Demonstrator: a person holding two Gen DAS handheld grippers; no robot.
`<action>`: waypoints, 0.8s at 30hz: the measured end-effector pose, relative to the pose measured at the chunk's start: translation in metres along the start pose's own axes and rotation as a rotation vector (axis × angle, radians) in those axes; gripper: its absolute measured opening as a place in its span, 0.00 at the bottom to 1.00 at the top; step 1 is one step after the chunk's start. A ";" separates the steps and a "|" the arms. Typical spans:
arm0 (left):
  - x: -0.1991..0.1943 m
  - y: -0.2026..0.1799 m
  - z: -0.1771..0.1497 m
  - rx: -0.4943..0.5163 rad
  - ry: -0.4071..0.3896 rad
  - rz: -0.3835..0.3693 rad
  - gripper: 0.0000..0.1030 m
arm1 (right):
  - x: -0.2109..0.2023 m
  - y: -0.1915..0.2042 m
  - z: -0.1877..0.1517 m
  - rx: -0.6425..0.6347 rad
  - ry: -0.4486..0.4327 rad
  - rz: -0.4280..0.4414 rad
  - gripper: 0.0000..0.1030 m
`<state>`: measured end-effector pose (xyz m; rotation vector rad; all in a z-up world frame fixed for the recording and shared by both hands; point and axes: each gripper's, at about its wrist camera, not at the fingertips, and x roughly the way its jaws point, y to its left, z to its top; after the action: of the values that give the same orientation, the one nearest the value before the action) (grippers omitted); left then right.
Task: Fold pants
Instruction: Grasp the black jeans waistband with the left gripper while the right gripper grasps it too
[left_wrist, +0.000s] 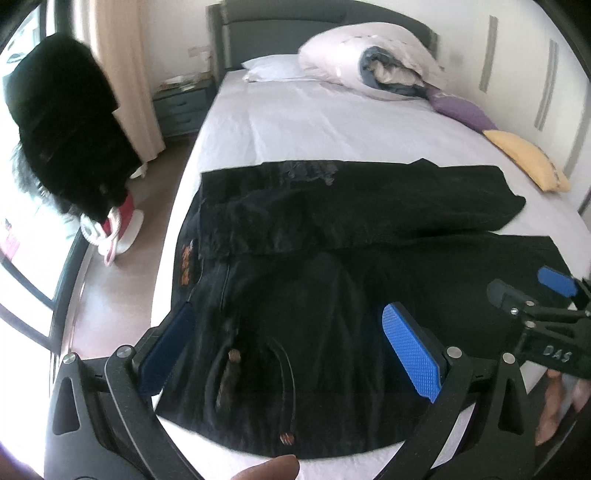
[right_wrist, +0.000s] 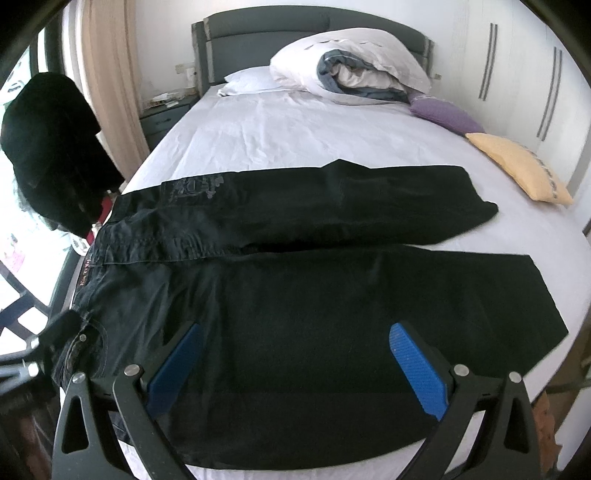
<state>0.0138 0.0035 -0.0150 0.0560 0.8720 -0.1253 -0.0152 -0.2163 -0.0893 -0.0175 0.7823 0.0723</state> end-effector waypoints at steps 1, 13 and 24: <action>0.005 0.002 0.007 0.018 0.000 -0.007 1.00 | 0.003 -0.002 0.002 -0.003 0.002 0.018 1.00; 0.116 0.040 0.131 0.224 0.107 -0.089 1.00 | 0.031 -0.014 0.095 -0.401 -0.096 0.307 0.99; 0.241 0.046 0.227 0.480 0.272 -0.299 0.96 | 0.145 -0.016 0.198 -0.609 0.092 0.547 0.76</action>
<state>0.3457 0.0052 -0.0545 0.3992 1.1028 -0.6174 0.2275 -0.2148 -0.0507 -0.3869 0.8152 0.8321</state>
